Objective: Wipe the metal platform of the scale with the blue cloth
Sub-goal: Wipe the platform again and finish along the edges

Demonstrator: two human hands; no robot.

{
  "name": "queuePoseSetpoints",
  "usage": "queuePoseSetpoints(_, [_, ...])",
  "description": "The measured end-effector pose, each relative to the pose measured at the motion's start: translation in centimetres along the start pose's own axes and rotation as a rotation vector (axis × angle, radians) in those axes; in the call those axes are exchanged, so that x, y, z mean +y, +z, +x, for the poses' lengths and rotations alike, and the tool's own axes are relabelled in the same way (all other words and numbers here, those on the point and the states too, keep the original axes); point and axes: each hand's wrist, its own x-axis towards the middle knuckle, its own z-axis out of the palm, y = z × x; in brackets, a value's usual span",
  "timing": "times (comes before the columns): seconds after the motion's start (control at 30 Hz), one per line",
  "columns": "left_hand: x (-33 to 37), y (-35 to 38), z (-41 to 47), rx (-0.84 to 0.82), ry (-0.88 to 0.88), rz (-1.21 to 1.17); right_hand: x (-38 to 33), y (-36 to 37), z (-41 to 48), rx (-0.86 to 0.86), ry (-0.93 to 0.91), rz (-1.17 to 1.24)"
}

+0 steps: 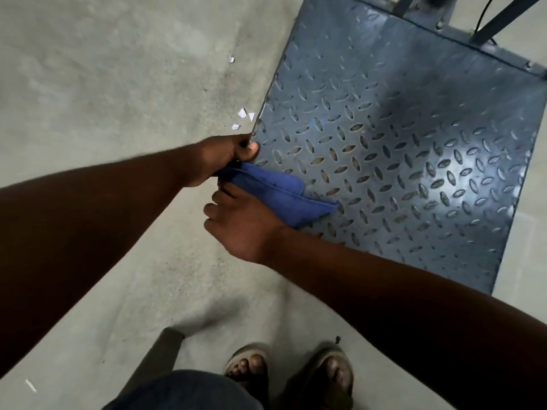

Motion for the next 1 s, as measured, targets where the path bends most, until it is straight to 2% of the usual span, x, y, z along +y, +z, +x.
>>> queuePoseSetpoints(0.07, [-0.1,0.3,0.0,0.046,0.051,0.065,0.6,0.4,-2.7,0.048,-0.044,0.035])
queuePoseSetpoints(0.13, [-0.5,1.1,-0.4,0.077,0.122,0.052,1.3,0.5,-6.0,0.002,-0.072,0.031])
queuePoseSetpoints(0.2, [-1.3,1.9,-0.4,0.110,0.179,0.001,1.4,0.4,-8.6,-0.099,-0.032,0.028])
queuePoseSetpoints(0.27, [-1.8,2.1,-0.2,0.137,0.197,-0.015,0.5,0.2,-9.5,-0.120,0.042,0.030])
queuePoseSetpoints(0.5, [-2.9,3.6,0.3,0.243,0.227,-0.085,-0.7,0.9,-5.0,0.018,0.115,0.045])
queuePoseSetpoints(0.6, [-2.2,3.0,0.4,0.203,0.189,-0.058,-0.7,1.2,-2.1,0.046,0.090,0.030])
queuePoseSetpoints(0.7, [-1.6,2.1,0.5,0.178,0.148,-0.004,-0.2,1.2,-2.5,0.110,0.109,0.077])
queuePoseSetpoints(0.77, [-1.4,1.9,0.4,0.200,0.148,0.018,0.6,0.6,-4.9,0.090,0.142,0.081])
queuePoseSetpoints(0.87, [-1.5,2.4,-0.1,0.236,0.182,0.037,2.7,-0.2,-9.4,0.024,0.333,0.104])
queuePoseSetpoints(0.93, [-2.0,3.7,-0.8,0.330,0.209,0.035,5.2,-0.2,-11.9,0.055,0.617,0.117])
queuePoseSetpoints(1.0, [-2.5,5.6,-1.8,0.498,0.281,0.220,8.9,-0.3,-14.0,0.175,0.959,0.077])
